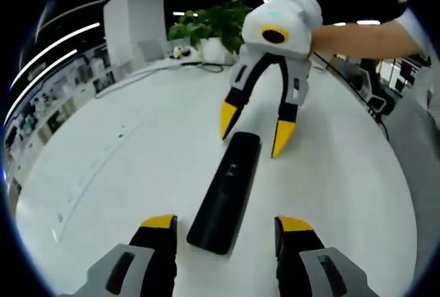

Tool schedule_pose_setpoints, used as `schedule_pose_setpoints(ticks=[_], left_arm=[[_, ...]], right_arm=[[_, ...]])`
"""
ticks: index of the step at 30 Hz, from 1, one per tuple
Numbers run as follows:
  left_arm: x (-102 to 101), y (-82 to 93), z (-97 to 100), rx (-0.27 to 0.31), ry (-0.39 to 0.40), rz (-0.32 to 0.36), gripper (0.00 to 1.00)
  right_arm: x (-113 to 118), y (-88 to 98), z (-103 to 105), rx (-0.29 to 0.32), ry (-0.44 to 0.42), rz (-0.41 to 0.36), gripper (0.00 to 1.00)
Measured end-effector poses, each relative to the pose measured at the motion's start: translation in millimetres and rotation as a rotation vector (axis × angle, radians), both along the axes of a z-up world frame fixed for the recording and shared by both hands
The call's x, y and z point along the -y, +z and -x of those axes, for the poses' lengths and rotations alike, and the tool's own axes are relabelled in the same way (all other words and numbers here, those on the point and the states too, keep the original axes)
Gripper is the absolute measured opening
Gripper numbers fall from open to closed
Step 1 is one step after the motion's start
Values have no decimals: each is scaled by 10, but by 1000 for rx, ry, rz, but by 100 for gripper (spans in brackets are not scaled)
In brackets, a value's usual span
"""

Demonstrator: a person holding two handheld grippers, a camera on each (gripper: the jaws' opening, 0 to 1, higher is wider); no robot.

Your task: Press the specified remote control buttons in sequence, fully releasing each button before pressing the next.

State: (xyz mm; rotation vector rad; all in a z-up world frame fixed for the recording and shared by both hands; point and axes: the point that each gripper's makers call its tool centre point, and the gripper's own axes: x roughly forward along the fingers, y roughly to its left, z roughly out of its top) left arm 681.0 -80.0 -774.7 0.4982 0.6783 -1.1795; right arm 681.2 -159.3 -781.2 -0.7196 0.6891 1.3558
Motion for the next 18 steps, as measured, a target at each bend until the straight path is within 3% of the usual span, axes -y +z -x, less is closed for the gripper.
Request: schedule_pose_setpoints(ticks=[18], left_arm=[[20,-36,-1,-24,-33,-12,48]], right_arm=[[-14,-12,30,-40,32,14,33]])
